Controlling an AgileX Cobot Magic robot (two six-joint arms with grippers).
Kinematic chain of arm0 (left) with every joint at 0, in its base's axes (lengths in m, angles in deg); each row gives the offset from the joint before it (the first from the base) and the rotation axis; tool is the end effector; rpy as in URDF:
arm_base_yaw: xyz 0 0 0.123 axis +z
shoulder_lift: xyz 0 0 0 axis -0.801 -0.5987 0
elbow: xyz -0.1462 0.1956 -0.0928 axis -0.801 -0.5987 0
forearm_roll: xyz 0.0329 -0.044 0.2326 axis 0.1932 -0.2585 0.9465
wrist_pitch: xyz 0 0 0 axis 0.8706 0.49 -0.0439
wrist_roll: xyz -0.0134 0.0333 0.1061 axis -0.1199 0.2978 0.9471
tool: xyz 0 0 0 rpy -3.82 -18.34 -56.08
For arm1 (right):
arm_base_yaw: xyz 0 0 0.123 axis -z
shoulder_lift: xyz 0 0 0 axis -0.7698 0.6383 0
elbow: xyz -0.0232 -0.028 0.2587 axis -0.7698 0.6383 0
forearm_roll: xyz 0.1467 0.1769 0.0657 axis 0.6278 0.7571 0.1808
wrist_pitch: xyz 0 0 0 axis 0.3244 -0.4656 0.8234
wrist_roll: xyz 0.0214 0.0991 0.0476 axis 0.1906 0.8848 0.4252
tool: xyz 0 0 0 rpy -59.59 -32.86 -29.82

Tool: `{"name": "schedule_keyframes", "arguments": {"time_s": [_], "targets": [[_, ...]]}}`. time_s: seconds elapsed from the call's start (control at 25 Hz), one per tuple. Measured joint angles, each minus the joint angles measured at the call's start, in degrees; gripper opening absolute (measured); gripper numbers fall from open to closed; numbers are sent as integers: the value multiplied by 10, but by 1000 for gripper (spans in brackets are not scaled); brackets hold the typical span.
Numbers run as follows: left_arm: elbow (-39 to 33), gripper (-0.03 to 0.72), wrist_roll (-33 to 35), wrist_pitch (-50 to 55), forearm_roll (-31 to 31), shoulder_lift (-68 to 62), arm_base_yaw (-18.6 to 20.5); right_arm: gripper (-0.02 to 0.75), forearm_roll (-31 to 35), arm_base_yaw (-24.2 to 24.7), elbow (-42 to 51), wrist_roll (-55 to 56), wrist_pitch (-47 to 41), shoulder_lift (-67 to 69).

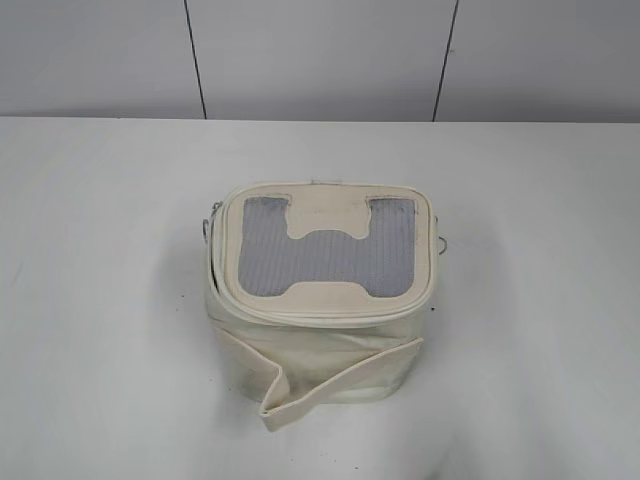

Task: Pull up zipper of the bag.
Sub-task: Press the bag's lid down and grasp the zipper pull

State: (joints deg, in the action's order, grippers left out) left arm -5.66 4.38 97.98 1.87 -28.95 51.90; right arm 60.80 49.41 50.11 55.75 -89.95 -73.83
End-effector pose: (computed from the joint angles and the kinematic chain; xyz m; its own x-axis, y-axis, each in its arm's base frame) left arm 0.0203 -0.0106 0.2747 -0.3969 0.0957 -0.9128 0.1407 0.9891 0.0426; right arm 0.0259 0.0071 0.2640 -0.4298 -0.0702 -0.9002 -0.0973 0.9948 -0.0311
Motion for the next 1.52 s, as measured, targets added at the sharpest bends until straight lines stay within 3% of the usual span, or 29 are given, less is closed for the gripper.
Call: {"name": "schedule_keyframes", "arguments": {"time_s": [1.52], "targets": [[0, 238, 0, 0, -2, -2, 0, 585, 1, 0, 0, 0, 0, 0]]}}
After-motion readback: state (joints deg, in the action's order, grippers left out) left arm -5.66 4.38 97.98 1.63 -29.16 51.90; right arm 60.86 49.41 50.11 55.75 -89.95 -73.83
